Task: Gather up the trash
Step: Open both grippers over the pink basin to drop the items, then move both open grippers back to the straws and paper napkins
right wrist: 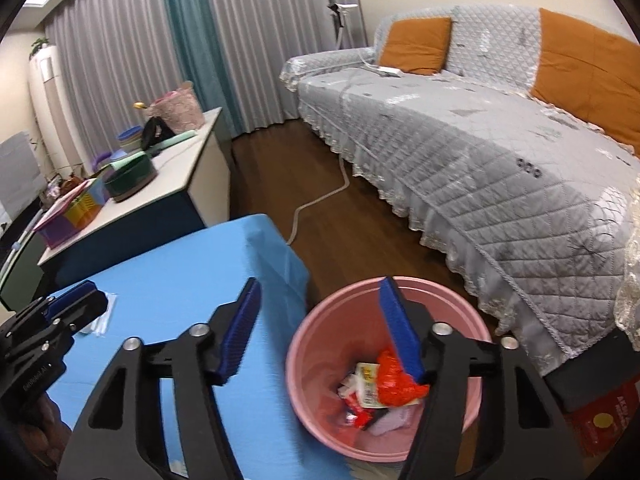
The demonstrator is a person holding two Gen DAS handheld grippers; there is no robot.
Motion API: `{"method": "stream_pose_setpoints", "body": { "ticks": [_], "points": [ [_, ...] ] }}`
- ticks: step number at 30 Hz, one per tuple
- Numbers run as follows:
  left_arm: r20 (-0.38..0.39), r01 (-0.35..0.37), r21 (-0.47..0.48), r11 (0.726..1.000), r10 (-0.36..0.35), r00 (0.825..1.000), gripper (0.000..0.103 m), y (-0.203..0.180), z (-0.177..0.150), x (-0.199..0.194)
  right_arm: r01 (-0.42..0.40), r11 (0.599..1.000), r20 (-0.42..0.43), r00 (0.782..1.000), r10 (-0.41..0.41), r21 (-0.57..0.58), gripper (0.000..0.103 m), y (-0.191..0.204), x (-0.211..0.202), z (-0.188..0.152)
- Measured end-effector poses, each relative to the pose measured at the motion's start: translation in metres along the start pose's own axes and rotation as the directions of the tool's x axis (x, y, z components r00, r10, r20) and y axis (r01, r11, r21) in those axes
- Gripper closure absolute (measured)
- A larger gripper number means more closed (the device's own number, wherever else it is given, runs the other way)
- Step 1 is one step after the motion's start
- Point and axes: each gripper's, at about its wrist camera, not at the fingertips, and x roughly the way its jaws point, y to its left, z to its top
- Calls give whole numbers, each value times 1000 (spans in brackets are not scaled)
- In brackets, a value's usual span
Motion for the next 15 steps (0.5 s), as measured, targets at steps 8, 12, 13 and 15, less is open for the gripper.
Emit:
{"method": "stream_pose_setpoints", "body": {
  "ticks": [8,12,13,15],
  "points": [
    [1,-136,-73,988,136,991,74,81,-18,-35,-93,993,11,996,94,-78,62,77,5,-8],
    [1,-198,-107,974,199,980,74,120,-24,-54,-148,980,12,988,151,-131,62,119,7,-11],
    [4,-213,-111,971,215,977,74,129,-24,-58,-161,977,11,986,164,-144,62,129,6,-13],
    [3,-237,-125,964,239,971,74,145,-26,-64,-185,969,6,982,188,-164,62,147,7,-16]
  ]
}}
